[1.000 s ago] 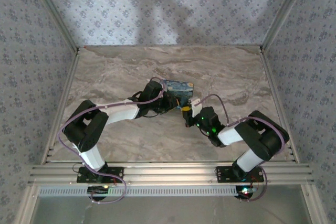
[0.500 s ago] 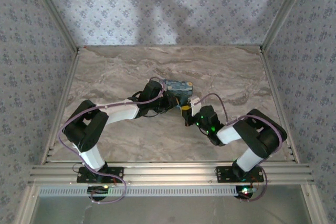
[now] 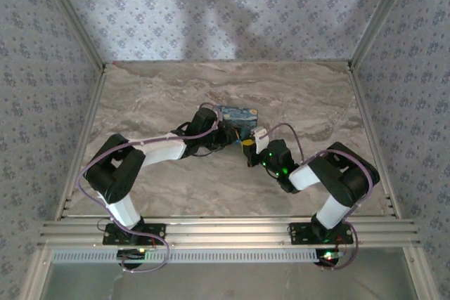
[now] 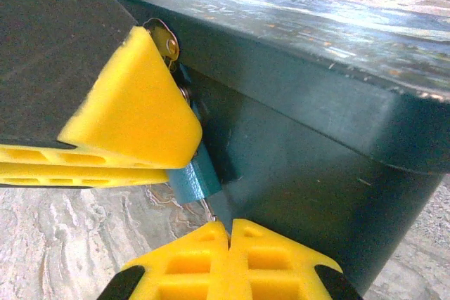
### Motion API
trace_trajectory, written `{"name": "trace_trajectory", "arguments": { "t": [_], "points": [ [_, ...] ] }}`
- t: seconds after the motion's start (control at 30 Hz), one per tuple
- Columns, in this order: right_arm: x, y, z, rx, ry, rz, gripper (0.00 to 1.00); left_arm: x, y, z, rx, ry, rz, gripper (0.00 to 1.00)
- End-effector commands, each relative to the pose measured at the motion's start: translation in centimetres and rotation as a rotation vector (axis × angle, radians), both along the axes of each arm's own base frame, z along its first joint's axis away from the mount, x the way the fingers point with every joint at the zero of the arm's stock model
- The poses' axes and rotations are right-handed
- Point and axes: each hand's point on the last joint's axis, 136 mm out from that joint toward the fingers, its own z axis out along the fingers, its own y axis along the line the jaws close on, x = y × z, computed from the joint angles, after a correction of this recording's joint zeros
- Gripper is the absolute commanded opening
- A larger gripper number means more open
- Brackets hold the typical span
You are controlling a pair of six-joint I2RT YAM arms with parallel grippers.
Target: Unlock a padlock with a key
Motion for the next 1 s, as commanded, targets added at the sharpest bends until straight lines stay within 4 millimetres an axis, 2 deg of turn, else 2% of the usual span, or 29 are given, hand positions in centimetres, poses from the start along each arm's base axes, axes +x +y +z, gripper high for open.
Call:
{"name": "trace_trajectory", "arguments": {
  "t": [0.0, 0.23, 0.47, 0.63, 0.8, 0.9, 0.97],
  "points": [
    [2.1, 1.2, 5.4, 0.125, -0.14, 0.0, 0.0, -3.2, -2.0, 0.4, -0.059, 0.069, -0.131, 0.22],
    [2.3, 2.0, 6.4, 0.149, -0.152, 0.025, 0.0, -3.2, -2.2, 0.4, -0.062, 0.071, -0.133, 0.22],
    [3.1, 1.7, 5.8, 0.126, -0.161, 0.006, 0.0, -3.3, -2.1, 0.7, -0.065, 0.07, -0.136, 0.22],
    [3.1, 2.9, 7.3, 0.177, -0.17, 0.041, 0.0, -3.2, -2.3, 0.6, -0.066, 0.072, -0.137, 0.22],
    [3.3, 3.2, 8.6, 0.217, -0.179, 0.039, 0.0, -3.2, -2.3, 0.5, -0.067, 0.076, -0.137, 0.22],
    [3.1, 3.0, 7.7, 0.199, -0.147, 0.029, 0.0, -3.2, -2.3, 0.2, -0.063, 0.075, -0.137, 0.22],
    [2.8, 2.4, 6.0, 0.173, -0.108, 0.008, 0.0, -2.9, -2.2, 0.0, -0.061, 0.073, -0.13, 0.22]
  ]
}}
